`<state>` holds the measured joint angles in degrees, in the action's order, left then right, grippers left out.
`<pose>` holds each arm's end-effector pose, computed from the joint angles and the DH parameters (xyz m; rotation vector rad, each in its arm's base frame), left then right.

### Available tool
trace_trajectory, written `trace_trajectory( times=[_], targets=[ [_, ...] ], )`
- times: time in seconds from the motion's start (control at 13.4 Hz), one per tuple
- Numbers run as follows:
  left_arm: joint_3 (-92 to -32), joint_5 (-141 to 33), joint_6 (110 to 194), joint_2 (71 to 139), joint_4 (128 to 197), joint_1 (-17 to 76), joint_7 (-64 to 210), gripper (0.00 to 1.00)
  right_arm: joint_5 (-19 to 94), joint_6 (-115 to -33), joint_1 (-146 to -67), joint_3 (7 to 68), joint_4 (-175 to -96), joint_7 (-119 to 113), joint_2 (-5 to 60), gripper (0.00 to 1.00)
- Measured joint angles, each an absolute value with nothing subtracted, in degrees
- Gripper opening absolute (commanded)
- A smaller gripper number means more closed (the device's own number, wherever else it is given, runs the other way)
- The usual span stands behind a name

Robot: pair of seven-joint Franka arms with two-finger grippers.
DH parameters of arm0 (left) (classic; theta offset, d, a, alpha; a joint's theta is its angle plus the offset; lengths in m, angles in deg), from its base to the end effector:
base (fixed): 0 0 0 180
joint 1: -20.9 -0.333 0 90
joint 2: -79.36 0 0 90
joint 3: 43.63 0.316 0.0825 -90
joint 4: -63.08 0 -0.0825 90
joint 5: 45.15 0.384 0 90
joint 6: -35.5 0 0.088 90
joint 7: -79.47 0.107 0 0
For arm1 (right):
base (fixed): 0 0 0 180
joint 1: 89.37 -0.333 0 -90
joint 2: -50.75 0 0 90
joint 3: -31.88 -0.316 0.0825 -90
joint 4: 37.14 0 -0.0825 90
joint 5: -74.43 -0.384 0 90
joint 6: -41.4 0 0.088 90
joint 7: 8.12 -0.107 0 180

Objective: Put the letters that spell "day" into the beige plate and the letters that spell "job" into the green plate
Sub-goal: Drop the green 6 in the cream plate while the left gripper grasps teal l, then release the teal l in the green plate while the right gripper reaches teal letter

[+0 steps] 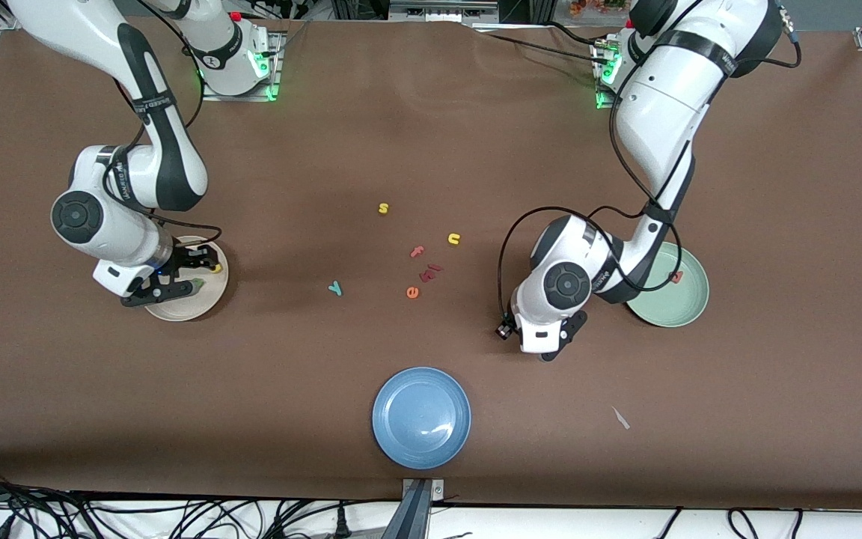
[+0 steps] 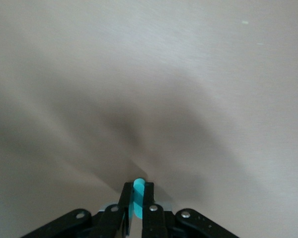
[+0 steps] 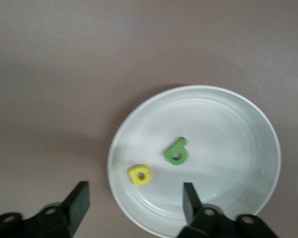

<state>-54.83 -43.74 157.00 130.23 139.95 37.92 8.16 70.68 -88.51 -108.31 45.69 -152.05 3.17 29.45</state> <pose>0.6565 -0.3167 0.1910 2.8689 1.2160 -0.2543 0.5905 0.0584 0.2673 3.0787 0.3926 -0.1549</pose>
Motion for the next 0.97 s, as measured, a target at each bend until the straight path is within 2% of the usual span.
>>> trace_trajectory(
  times=[0.52, 0.97],
  targets=[
    [-54.85, -43.74, 131.92, 118.87, 140.44, 25.62, 32.47, 0.0, 70.66, -87.68, -109.12, 36.47, -146.53, -2.66, 26.86, 1.0],
    [-54.79, -41.92, 130.76, 117.88, 151.4, 15.39, 52.25, 0.0, 70.66, -87.8, -109.23, 32.57, -140.23, -2.62, 20.28, 1.0]
  ],
)
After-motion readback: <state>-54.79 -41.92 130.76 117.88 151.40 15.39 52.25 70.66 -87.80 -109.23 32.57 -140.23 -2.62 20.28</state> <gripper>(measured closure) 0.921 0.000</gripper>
